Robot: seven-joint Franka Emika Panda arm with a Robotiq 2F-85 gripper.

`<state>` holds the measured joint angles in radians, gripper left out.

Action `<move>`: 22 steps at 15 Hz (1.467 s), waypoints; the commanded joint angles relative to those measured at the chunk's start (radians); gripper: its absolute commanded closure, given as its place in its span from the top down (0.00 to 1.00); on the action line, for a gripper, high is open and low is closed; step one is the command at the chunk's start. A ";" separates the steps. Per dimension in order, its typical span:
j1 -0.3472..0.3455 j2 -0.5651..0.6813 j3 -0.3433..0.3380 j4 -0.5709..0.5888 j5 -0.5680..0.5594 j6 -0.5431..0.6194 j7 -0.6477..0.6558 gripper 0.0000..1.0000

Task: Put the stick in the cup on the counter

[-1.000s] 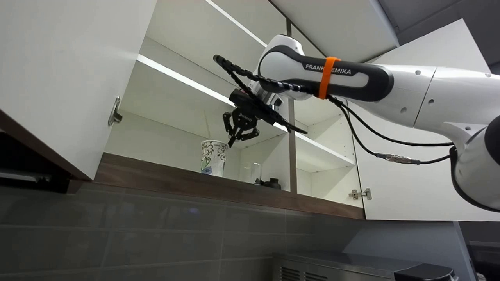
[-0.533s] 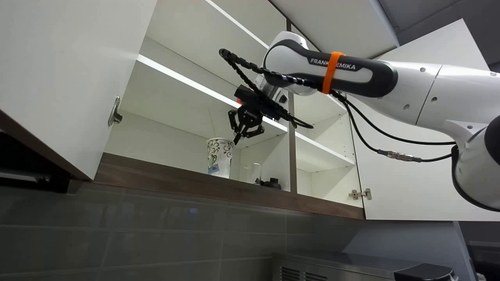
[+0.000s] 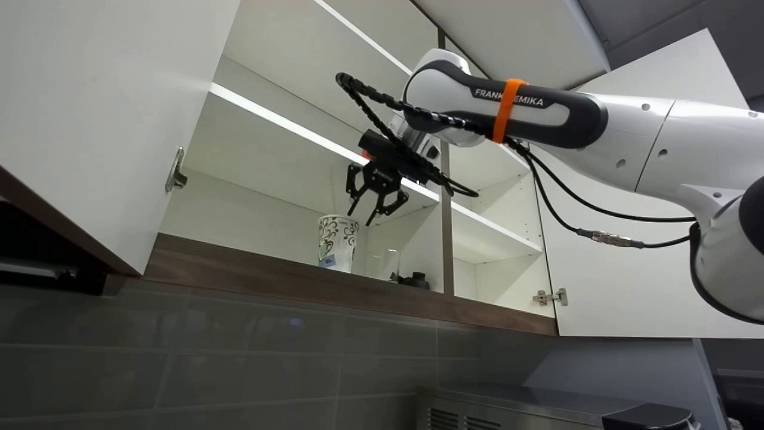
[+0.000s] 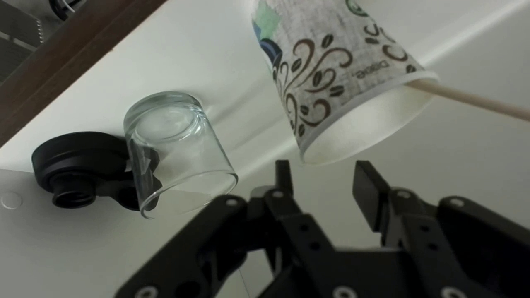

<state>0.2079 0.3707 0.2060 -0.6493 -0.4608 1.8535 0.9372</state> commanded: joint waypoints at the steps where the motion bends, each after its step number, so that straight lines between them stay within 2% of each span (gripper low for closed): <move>1: -0.021 -0.001 0.009 0.023 0.023 0.044 -0.038 0.75; 4: -0.048 -0.013 0.033 0.021 0.074 0.072 -0.138 0.99; 5: -0.060 -0.017 0.043 0.019 0.101 0.082 -0.179 1.00; 12: -0.137 -0.043 0.111 0.002 0.281 0.085 -0.426 1.00; 22: -0.237 -0.065 0.206 -0.027 0.550 0.084 -0.652 1.00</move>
<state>0.0102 0.3222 0.3768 -0.6429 0.0021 1.9447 0.3478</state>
